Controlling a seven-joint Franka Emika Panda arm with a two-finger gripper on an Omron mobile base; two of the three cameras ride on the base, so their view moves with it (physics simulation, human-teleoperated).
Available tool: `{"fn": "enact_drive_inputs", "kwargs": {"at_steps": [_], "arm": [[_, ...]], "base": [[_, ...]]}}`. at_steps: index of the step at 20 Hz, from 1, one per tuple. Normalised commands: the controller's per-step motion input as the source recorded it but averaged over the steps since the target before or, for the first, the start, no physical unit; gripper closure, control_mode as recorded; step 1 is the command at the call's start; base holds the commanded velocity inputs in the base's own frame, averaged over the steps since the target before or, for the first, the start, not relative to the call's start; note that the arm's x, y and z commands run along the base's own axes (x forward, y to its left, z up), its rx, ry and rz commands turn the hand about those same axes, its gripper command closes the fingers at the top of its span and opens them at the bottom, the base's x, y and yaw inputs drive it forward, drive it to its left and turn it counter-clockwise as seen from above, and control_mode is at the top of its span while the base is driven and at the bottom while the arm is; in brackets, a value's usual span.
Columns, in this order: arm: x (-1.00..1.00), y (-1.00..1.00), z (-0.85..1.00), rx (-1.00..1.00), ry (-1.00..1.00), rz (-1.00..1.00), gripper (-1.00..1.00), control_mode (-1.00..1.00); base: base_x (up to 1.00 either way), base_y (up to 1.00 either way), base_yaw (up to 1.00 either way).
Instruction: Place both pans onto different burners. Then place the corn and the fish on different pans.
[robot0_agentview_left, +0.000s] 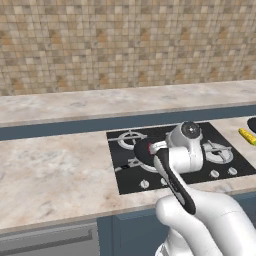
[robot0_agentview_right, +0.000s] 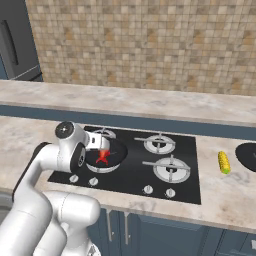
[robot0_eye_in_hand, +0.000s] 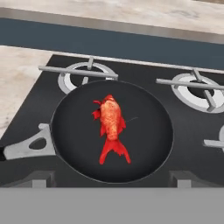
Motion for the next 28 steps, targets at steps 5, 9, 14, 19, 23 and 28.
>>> {"fn": "enact_drive_inputs", "kwargs": {"at_steps": [5,9,14,19,23,28], "arm": [[0.00,-0.03,0.09,0.00,-0.03,0.00,-1.00,-1.00],[-0.08,0.00,0.13,0.00,-0.05,0.00,-1.00,-1.00],[-0.16,-0.02,0.18,0.00,-0.07,0.00,-1.00,-1.00],[-0.01,0.00,0.07,0.00,-0.03,0.00,-1.00,-1.00],[0.00,0.00,0.00,0.00,-0.03,0.00,-1.00,-1.00],[0.00,0.00,0.00,0.00,-0.03,0.00,-1.00,1.00]], "base": [[0.00,0.00,0.00],[0.00,0.00,0.00],[0.00,0.00,0.00],[0.00,0.00,0.00],[0.00,0.00,0.00],[0.00,0.00,0.00]]}}
